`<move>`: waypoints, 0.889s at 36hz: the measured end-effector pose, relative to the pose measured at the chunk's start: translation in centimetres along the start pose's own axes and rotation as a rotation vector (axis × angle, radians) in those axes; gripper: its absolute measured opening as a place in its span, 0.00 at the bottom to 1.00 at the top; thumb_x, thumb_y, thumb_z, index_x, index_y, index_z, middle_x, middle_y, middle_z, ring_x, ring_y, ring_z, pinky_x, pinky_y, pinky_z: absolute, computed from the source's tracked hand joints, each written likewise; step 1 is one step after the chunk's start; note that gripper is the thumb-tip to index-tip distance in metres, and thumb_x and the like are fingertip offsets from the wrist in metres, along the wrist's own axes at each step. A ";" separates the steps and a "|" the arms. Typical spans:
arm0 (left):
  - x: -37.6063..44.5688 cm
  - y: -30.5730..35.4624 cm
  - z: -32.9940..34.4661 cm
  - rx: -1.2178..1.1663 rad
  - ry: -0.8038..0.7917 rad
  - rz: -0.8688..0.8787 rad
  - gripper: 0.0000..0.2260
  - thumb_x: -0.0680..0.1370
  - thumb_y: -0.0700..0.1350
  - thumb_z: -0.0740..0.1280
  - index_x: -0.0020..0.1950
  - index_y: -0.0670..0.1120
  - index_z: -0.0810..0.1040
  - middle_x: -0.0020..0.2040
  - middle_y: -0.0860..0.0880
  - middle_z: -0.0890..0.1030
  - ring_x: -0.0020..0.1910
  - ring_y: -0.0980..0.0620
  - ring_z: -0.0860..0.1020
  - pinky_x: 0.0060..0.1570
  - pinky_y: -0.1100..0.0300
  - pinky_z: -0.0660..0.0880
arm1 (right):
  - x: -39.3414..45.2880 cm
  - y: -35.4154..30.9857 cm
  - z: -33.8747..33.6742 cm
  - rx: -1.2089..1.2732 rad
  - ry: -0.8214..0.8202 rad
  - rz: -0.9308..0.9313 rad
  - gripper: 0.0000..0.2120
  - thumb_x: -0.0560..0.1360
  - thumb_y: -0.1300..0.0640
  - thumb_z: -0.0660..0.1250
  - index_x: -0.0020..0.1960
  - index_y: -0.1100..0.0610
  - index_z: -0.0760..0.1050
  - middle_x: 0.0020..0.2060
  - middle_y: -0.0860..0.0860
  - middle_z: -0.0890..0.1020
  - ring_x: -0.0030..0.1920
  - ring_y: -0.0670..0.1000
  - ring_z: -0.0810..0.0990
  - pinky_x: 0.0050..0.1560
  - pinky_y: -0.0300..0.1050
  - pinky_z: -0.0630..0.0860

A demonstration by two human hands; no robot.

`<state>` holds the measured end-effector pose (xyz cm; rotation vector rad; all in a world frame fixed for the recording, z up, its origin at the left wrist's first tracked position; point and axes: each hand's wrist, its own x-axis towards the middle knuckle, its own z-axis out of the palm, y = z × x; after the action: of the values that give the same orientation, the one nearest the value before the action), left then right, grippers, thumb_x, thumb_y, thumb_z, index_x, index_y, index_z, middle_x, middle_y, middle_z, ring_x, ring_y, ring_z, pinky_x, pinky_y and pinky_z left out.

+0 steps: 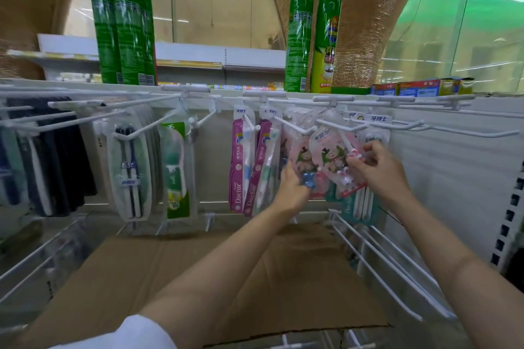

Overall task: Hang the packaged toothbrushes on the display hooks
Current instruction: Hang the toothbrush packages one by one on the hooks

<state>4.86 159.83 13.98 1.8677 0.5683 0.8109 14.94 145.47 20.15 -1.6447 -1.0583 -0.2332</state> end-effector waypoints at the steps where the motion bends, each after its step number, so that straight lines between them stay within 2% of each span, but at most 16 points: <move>1: 0.3 -0.4 0.6 0.041 -0.020 0.028 0.37 0.63 0.47 0.68 0.71 0.57 0.60 0.68 0.48 0.67 0.70 0.45 0.65 0.68 0.40 0.64 | 0.1 0.1 0.1 -0.007 -0.001 0.002 0.07 0.75 0.56 0.68 0.49 0.55 0.71 0.39 0.47 0.75 0.37 0.45 0.74 0.33 0.38 0.69; 3: 0.0 -0.5 1.3 0.144 -0.035 0.095 0.32 0.67 0.48 0.67 0.70 0.54 0.62 0.67 0.48 0.68 0.70 0.45 0.64 0.68 0.40 0.64 | 0.2 0.3 0.3 -0.020 -0.007 0.008 0.07 0.75 0.55 0.68 0.49 0.55 0.70 0.41 0.50 0.76 0.39 0.49 0.75 0.36 0.40 0.70; 5: -3.6 2.7 0.8 0.210 -0.050 0.090 0.31 0.72 0.41 0.64 0.73 0.47 0.57 0.71 0.47 0.62 0.72 0.46 0.57 0.73 0.43 0.56 | 0.3 0.4 0.4 -0.015 -0.017 0.011 0.08 0.75 0.55 0.68 0.49 0.54 0.70 0.42 0.50 0.76 0.40 0.50 0.75 0.36 0.41 0.71; 7: -4.9 3.7 0.4 0.216 -0.057 0.088 0.31 0.75 0.37 0.62 0.75 0.47 0.53 0.72 0.46 0.57 0.73 0.45 0.53 0.75 0.46 0.51 | 0.3 0.7 0.5 -0.041 -0.025 0.007 0.08 0.75 0.53 0.68 0.48 0.54 0.70 0.40 0.49 0.76 0.40 0.51 0.75 0.35 0.41 0.70; 10: -4.5 3.2 -0.7 0.161 -0.014 0.008 0.28 0.75 0.38 0.63 0.74 0.47 0.58 0.68 0.45 0.61 0.69 0.45 0.61 0.71 0.47 0.60 | -0.2 1.1 0.7 -0.027 -0.060 0.002 0.07 0.75 0.52 0.67 0.47 0.54 0.71 0.37 0.48 0.75 0.39 0.50 0.75 0.33 0.41 0.68; 12: -3.5 2.0 -1.7 0.156 0.049 -0.027 0.25 0.71 0.42 0.64 0.69 0.47 0.65 0.64 0.45 0.68 0.63 0.45 0.69 0.66 0.45 0.67 | -0.8 0.9 1.2 0.000 -0.107 0.003 0.06 0.76 0.53 0.65 0.47 0.55 0.71 0.37 0.47 0.76 0.36 0.48 0.77 0.31 0.38 0.69; 14: -3.2 1.7 -2.8 0.184 0.081 -0.029 0.21 0.69 0.43 0.64 0.62 0.47 0.70 0.58 0.47 0.73 0.58 0.47 0.74 0.60 0.48 0.73 | -1.7 0.5 2.1 -0.001 -0.166 0.014 0.07 0.78 0.53 0.63 0.49 0.56 0.69 0.37 0.46 0.76 0.33 0.44 0.77 0.27 0.32 0.71; 15: -3.4 1.9 -3.3 0.176 0.091 -0.020 0.19 0.70 0.41 0.64 0.61 0.45 0.69 0.56 0.49 0.74 0.56 0.49 0.74 0.57 0.51 0.74 | -2.1 0.3 2.7 0.000 -0.184 0.005 0.08 0.78 0.52 0.62 0.49 0.56 0.69 0.37 0.46 0.76 0.33 0.45 0.77 0.28 0.32 0.71; 17: -4.0 2.6 -4.2 0.129 0.123 -0.033 0.17 0.74 0.36 0.63 0.63 0.43 0.67 0.55 0.49 0.73 0.55 0.50 0.74 0.53 0.55 0.73 | -2.6 0.1 3.8 -0.031 -0.192 -0.007 0.11 0.79 0.48 0.60 0.49 0.56 0.69 0.38 0.49 0.77 0.37 0.49 0.78 0.35 0.39 0.73; 18: -4.1 2.7 -4.6 0.122 0.145 -0.048 0.17 0.75 0.35 0.63 0.63 0.42 0.66 0.56 0.48 0.74 0.55 0.49 0.74 0.54 0.54 0.74 | -2.8 0.0 4.4 -0.042 -0.190 -0.002 0.11 0.79 0.47 0.59 0.49 0.55 0.68 0.40 0.50 0.78 0.38 0.49 0.78 0.37 0.41 0.74; 21: -4.0 2.3 -5.0 0.130 0.171 -0.059 0.18 0.74 0.36 0.65 0.62 0.43 0.67 0.58 0.45 0.75 0.57 0.46 0.76 0.57 0.46 0.75 | -2.6 -0.5 5.9 -0.051 -0.197 0.034 0.11 0.80 0.46 0.56 0.51 0.55 0.66 0.40 0.50 0.77 0.35 0.45 0.76 0.32 0.37 0.71; 23: -4.2 2.5 -5.0 0.137 0.177 -0.069 0.18 0.74 0.36 0.64 0.63 0.43 0.67 0.59 0.44 0.75 0.59 0.45 0.75 0.58 0.46 0.75 | -2.1 -0.5 6.7 -0.054 -0.190 0.053 0.13 0.80 0.45 0.55 0.51 0.55 0.66 0.43 0.53 0.77 0.36 0.48 0.76 0.34 0.43 0.73; 25: -4.8 3.1 -5.0 0.148 0.185 -0.050 0.19 0.76 0.34 0.62 0.65 0.42 0.66 0.61 0.44 0.73 0.61 0.45 0.74 0.60 0.48 0.74 | -1.2 -0.5 7.1 -0.062 -0.196 0.086 0.12 0.80 0.47 0.56 0.51 0.56 0.65 0.46 0.54 0.77 0.40 0.51 0.75 0.38 0.45 0.70; 29: -5.0 3.2 -5.0 0.142 0.168 -0.033 0.17 0.77 0.38 0.63 0.66 0.41 0.65 0.60 0.45 0.74 0.55 0.48 0.75 0.58 0.49 0.75 | 0.8 -0.9 7.5 -0.100 -0.258 0.170 0.16 0.81 0.49 0.55 0.62 0.59 0.65 0.56 0.58 0.76 0.50 0.57 0.77 0.47 0.48 0.71; 32: -5.0 3.5 -5.0 0.174 0.160 -0.020 0.18 0.77 0.41 0.63 0.65 0.42 0.65 0.60 0.45 0.73 0.54 0.46 0.75 0.54 0.50 0.74 | 2.0 -0.9 7.7 -0.133 -0.288 0.214 0.17 0.80 0.49 0.54 0.64 0.58 0.62 0.58 0.59 0.76 0.49 0.58 0.76 0.48 0.49 0.71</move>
<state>-2.12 157.95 17.20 1.9620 0.7784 0.9280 12.66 153.12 19.19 -1.9374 -1.0864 0.0790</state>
